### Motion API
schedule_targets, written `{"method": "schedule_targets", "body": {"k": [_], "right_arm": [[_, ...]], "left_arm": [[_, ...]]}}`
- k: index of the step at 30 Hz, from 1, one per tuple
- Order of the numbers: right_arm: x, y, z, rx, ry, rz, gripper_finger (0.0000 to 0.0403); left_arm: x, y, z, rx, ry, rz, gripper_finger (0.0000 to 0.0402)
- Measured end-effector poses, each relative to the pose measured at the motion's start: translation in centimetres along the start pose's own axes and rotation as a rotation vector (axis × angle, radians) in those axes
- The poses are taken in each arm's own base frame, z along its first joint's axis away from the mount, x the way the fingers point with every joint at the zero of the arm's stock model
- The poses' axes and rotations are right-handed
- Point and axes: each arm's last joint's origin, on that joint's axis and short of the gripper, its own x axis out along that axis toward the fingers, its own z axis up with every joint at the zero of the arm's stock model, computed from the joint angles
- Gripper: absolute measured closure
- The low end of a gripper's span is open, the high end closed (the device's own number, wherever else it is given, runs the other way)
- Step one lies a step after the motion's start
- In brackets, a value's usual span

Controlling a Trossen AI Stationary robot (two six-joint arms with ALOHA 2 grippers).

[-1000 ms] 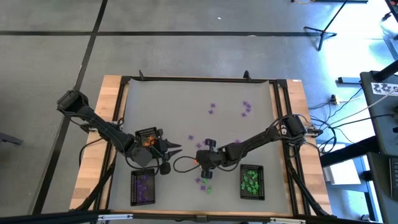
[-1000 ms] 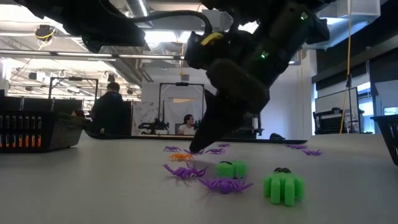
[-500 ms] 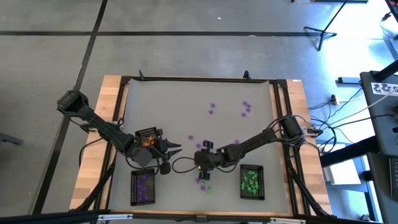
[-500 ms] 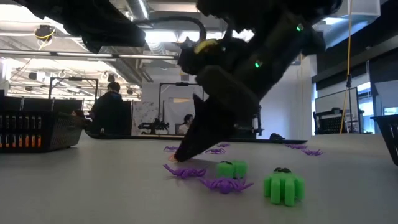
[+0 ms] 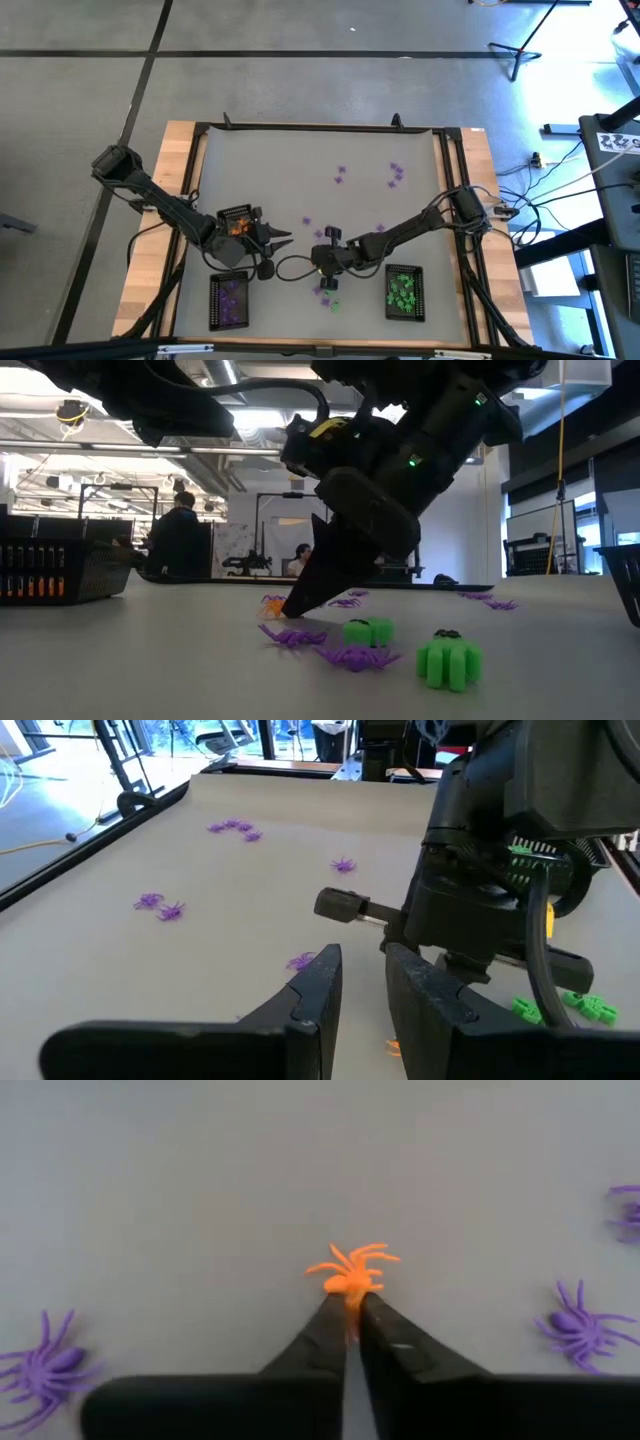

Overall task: Sort Halloween decoration
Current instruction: Put the orange spider toy into the top black basket

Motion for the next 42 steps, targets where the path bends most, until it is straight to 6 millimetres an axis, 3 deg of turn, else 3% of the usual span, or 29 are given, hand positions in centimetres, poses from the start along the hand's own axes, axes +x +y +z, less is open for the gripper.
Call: {"method": "schedule_targets", "body": {"k": [2, 6, 11, 17, 22, 28, 35, 42], "right_arm": [[0.0, 0.0, 0.2, -0.005, -0.002, -0.001, 0.0395], [-0.1, 0.1, 0.8, -0.019, -0.016, 0.0, 0.0388], [-0.3, 0.2, 1.7, -0.026, -0.049, -0.015, 0.0398], [-1.1, 0.5, 4.8, -0.059, -0.189, -0.017, 0.0392], [-2.4, 0.5, 8.7, -0.082, -0.398, 0.025, 0.0396], [-2.6, -0.4, 11.4, -0.113, -0.483, 0.022, 0.0399], [-2.3, -2.8, 12.5, -0.072, -0.516, -0.016, 0.0399], [-0.3, -3.8, 13.2, -0.065, -0.628, 0.107, 0.04]], "left_arm": [[0.0, 0.0, 0.0, 0.006, 0.004, -0.001, 0.0327], [-0.5, 0.2, -0.1, 0.056, 0.025, -0.003, 0.0327], [-2.7, 1.2, 1.1, 0.032, 0.013, -0.002, 0.0327], [-7.0, 3.1, 2.6, -0.077, -0.057, 0.039, 0.0327], [-9.0, 4.4, 3.5, -0.114, -0.12, 0.064, 0.0327], [-9.5, 4.7, 3.7, -0.128, -0.088, -0.032, 0.0327], [-9.5, 4.2, 3.5, -0.11, -0.011, -0.195, 0.0327], [-10.2, 5.3, 4.3, -0.163, -0.084, -0.126, 0.0327]]}}
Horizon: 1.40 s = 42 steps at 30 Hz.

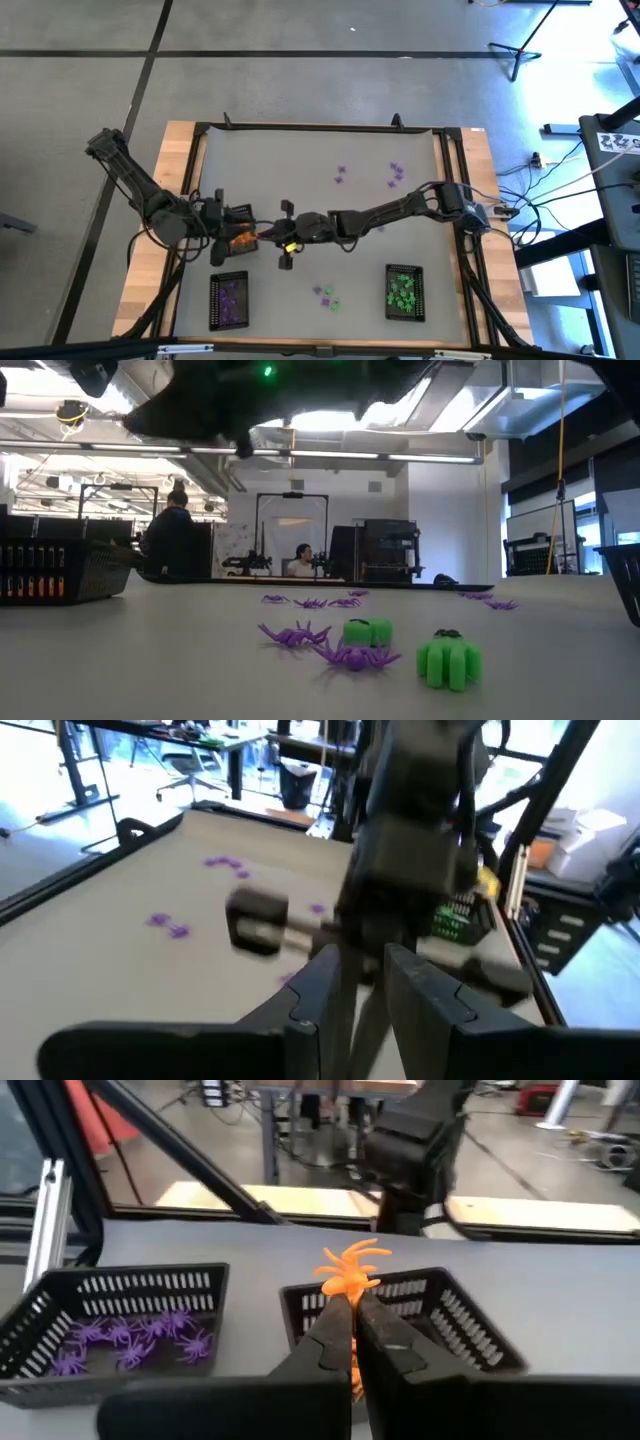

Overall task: Sort Halloween decoration
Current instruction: Put the orange spider toy into the top black basket, then move the bottom left black basket to the bottom center

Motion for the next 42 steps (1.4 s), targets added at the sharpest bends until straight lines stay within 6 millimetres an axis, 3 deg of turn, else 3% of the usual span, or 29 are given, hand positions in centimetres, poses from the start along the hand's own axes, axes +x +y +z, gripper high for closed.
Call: {"method": "schedule_targets", "body": {"k": [14, 17, 22, 26, 30, 34, 38, 42], "right_arm": [[6.1, -0.9, -2.8, -0.002, 0.122, 0.019, 0.039], [6.5, -1.1, -3.1, -0.003, 0.162, 0.014, 0.0351], [6.5, -1.2, -3.1, -0.009, 0.173, -0.038, 0.0254], [5.8, -1.2, -2.1, -0.013, 0.198, -0.045, 0.0197], [4.0, -1.3, -0.5, -0.024, 0.31, -0.07, 0.018], [1.3, -0.2, 0.7, -0.047, 0.493, -0.083, 0.0197], [-1.3, 2.7, 1.9, -0.1, 0.587, -0.074, 0.0227], [-2.1, 5.7, 1.8, -0.138, 0.597, -0.029, 0.0252]], "left_arm": [[-0.7, 0.7, 0.7, -0.038, -0.033, -0.005, 0.0327], [-0.7, 0.7, 0.7, -0.033, -0.029, -0.006, 0.0327], [-0.7, 0.7, 0.6, -0.03, -0.026, -0.007, 0.0327], [-0.7, 0.7, 0.6, -0.028, -0.025, -0.006, 0.0327], [-0.7, 0.7, 0.5, -0.02, -0.017, -0.006, 0.0327], [-0.7, 0.7, 0.4, -0.011, -0.006, -0.011, 0.0327], [-0.7, 0.8, 0.3, 0.003, 0.005, -0.007, 0.0327], [-0.7, 0.7, 0.3, -0.01, 0.022, -0.043, 0.0327]]}}
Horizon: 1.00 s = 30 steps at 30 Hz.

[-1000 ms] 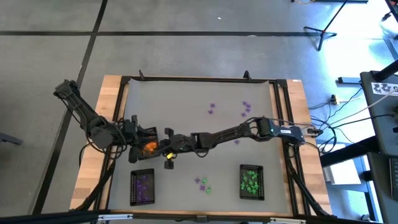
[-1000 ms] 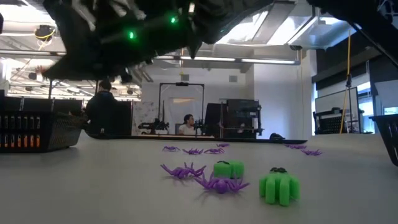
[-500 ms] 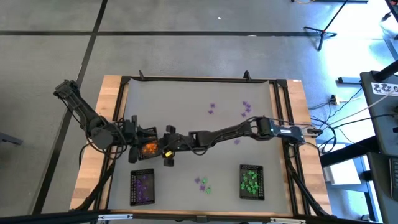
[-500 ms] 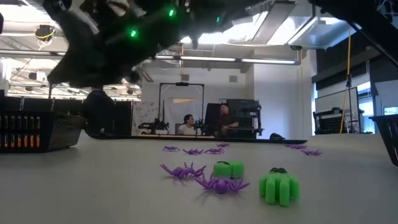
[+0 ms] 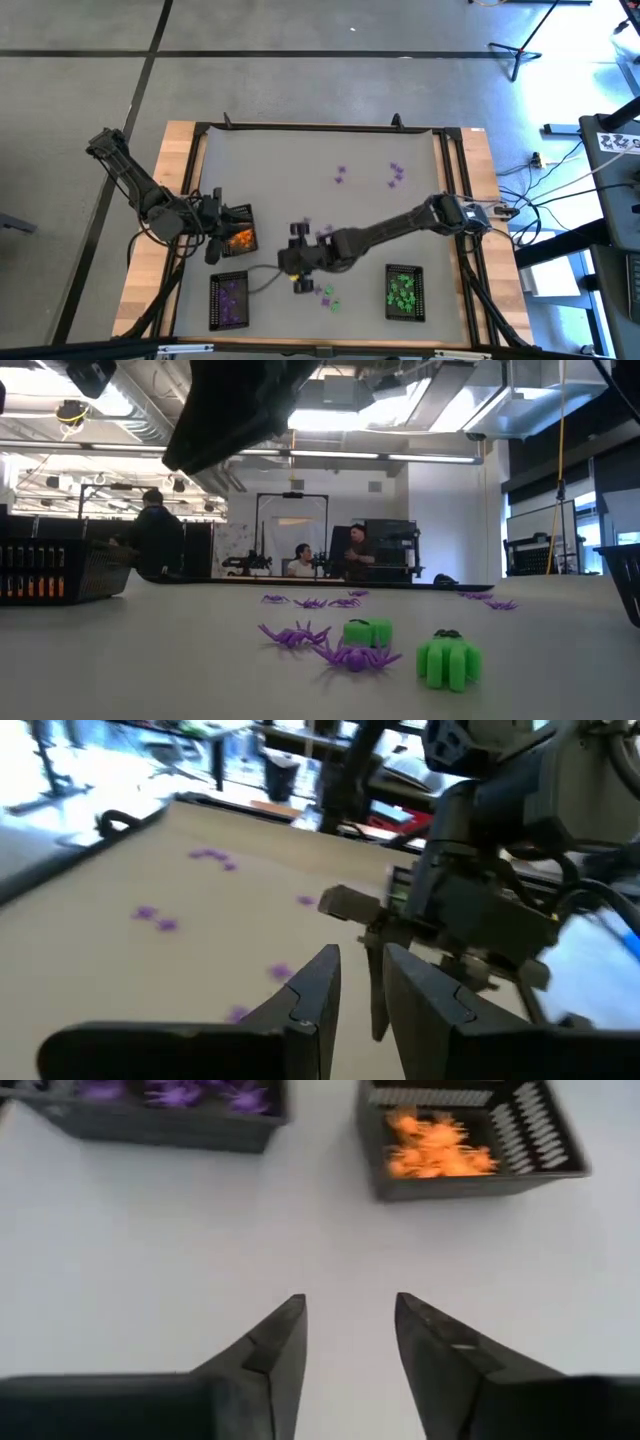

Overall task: Sort Halloween decoration
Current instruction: Move the bottom left black basket to the bottom center

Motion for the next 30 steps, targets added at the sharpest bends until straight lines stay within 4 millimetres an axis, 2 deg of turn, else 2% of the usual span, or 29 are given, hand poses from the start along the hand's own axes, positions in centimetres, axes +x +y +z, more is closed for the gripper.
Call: {"method": "schedule_targets", "body": {"k": [7, 10, 18, 22, 26, 30], "right_arm": [[-0.6, 4.1, -0.4, -0.027, -0.049, 0.053, 0.0275], [-1.0, 5.2, -0.2, -0.027, -0.117, 0.073, 0.0278], [-0.6, 5.7, -0.3, -0.029, -0.175, 0.1, 0.0279], [-1.1, 5.9, -0.2, -0.033, -0.182, 0.071, 0.0279], [-2.8, 6.1, 0.5, -0.034, -0.222, 0.0, 0.0279], [-3.9, 6.6, 0.7, -0.059, -0.239, -0.014, 0.0279]], "left_arm": [[-0.1, -0.7, -0.6, -0.017, 0.167, -0.256, 0.0327], [-0.1, -0.7, -1.2, -0.073, 0.253, -0.284, 0.0327], [0.6, -0.7, -4.0, -0.245, 0.579, -0.185, 0.0327], [1.7, -2.0, -5.5, -0.279, 0.715, -0.195, 0.0327], [2.6, -3.6, -7.1, -0.269, 0.814, -0.198, 0.0327], [3.0, -5.7, -6.9, -0.231, 0.829, -0.21, 0.0327]]}}
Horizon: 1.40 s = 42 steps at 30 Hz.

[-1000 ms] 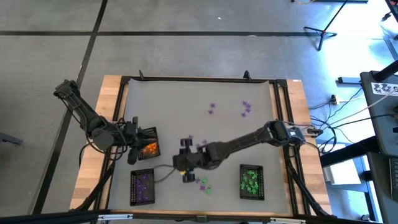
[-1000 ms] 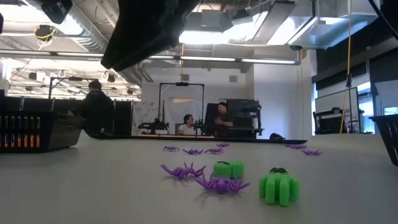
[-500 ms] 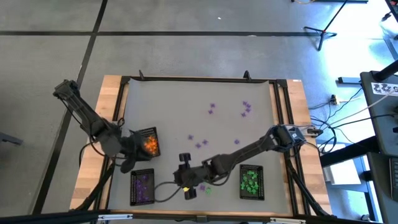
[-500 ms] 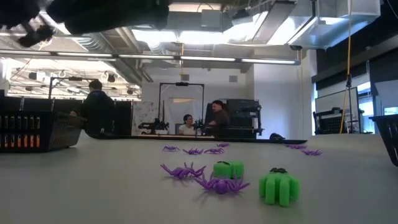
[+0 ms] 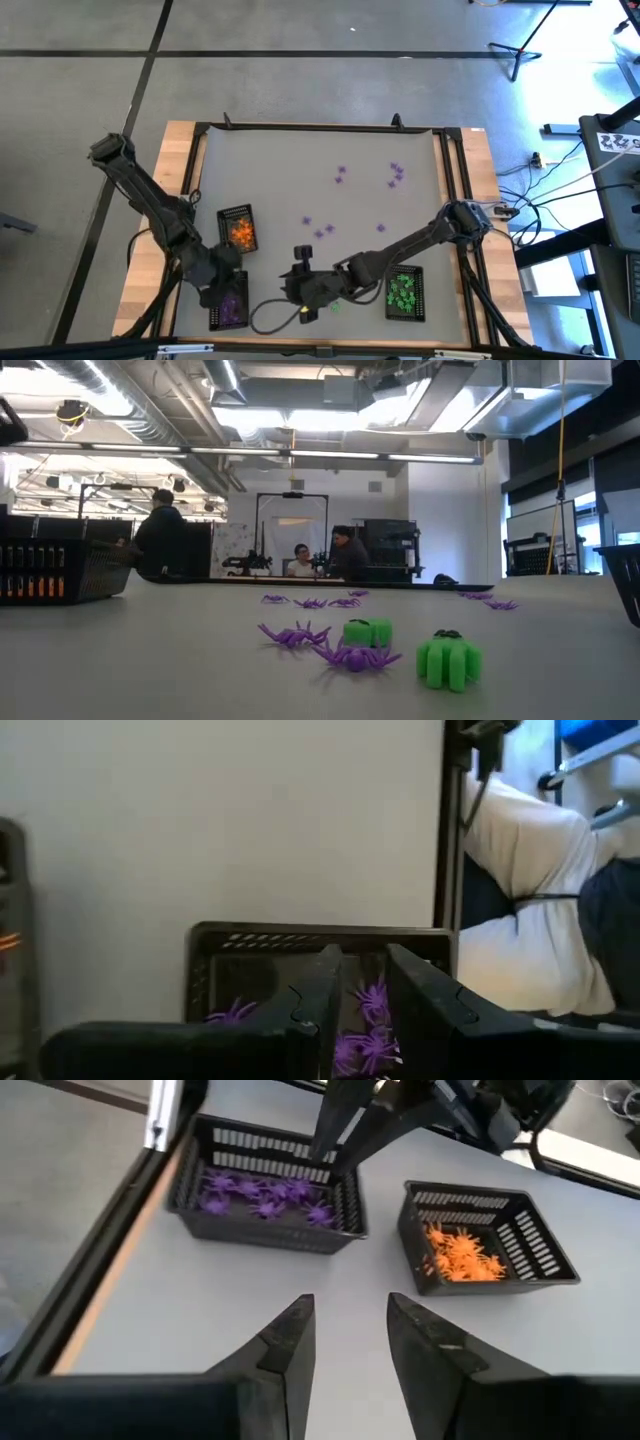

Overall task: Sort Halloween decoration
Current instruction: Move the bottom left black basket to the bottom center

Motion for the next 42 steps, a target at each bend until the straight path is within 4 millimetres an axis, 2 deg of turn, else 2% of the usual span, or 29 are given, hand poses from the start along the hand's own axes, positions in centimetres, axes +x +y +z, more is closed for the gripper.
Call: {"method": "schedule_targets", "body": {"k": [3, 6, 13, 16, 19, 23, 27, 32, 42], "right_arm": [[-0.5, 0.0, -0.7, 0.004, -0.014, 0.006, 0.0279], [-1.1, -0.4, -2.6, 0.049, -0.058, 0.012, 0.0279], [-6.5, -2.7, -6.2, 0.198, -0.319, 0.022, 0.0279], [-7.6, -3.3, -8.1, 0.235, -0.343, 0.006, 0.0279], [-8.5, -3.7, -8.8, 0.27, -0.379, 0.009, 0.0279], [-8.5, -3.7, -9.2, 0.273, -0.377, -0.014, 0.0279], [-8.5, -3.7, -9.2, 0.273, -0.375, -0.015, 0.0279], [-8.4, -3.7, -9.3, 0.268, -0.363, -0.018, 0.0279], [-8.3, -3.7, -9.5, 0.261, -0.342, -0.038, 0.0279]], "left_arm": [[0.6, -0.9, 0.0, 0.027, 0.012, 0.027, 0.0327], [1.7, -0.8, -0.8, 0.001, 0.068, 0.088, 0.0327], [4.3, -0.6, -1.8, -0.012, 0.139, 0.169, 0.0327], [5.4, -0.2, -1.6, -0.012, 0.143, 0.202, 0.0327], [6.5, 0.5, -1.2, -0.033, 0.18, 0.235, 0.0327], [7.8, 1.4, -0.2, -0.023, 0.209, 0.24, 0.0327], [8.3, 2.0, 1.6, 0.024, 0.161, 0.197, 0.0327], [8.5, 2.9, 3.9, 0.066, 0.083, 0.172, 0.0327], [8.3, 5.6, 7.8, 0.092, -0.081, 0.239, 0.0327]]}}
